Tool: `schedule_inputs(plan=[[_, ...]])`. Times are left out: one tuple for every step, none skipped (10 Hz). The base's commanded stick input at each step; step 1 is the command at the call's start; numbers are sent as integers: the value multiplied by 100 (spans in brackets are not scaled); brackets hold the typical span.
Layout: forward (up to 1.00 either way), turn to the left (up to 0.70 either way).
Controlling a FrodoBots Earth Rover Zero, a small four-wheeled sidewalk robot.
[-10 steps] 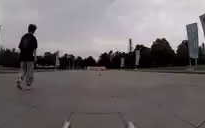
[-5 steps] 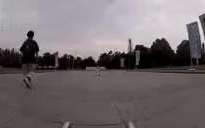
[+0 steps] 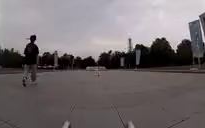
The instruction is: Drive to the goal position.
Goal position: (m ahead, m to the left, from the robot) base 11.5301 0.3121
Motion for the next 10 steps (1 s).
schedule_inputs(plan=[[60,-15],[60,-15],[60,-15],[60,-15],[60,-15],[60,-15],[60,-15],[60,-15],[60,-15],[60,-15]])
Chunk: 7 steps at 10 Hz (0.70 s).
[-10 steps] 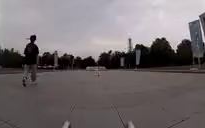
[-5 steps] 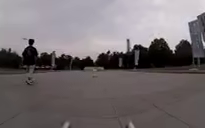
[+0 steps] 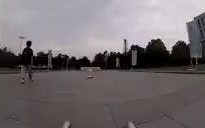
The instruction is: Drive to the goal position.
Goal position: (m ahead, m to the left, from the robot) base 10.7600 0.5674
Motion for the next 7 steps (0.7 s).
schedule_inputs(plan=[[60,-15],[60,-15],[60,-15],[60,-15],[60,-15],[60,-15],[60,-15]])
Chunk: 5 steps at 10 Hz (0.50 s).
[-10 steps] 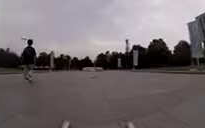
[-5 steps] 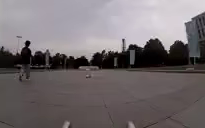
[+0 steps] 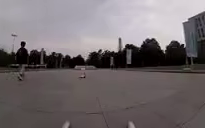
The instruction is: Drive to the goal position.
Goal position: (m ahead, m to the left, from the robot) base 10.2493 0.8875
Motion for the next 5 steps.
schedule_inputs(plan=[[60,-8],[60,0],[60,0],[60,0],[60,0]])
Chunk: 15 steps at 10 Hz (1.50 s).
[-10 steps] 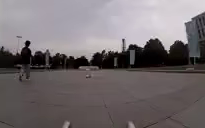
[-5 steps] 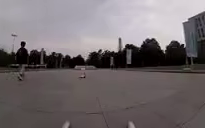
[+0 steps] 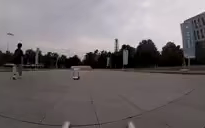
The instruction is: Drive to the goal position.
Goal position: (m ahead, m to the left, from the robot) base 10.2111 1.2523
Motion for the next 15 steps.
schedule_inputs(plan=[[60,0],[60,0],[60,0],[60,0],[60,0],[60,0],[60,0],[60,0],[60,0],[60,0],[60,0],[60,0],[60,0],[60,0],[60,0]])
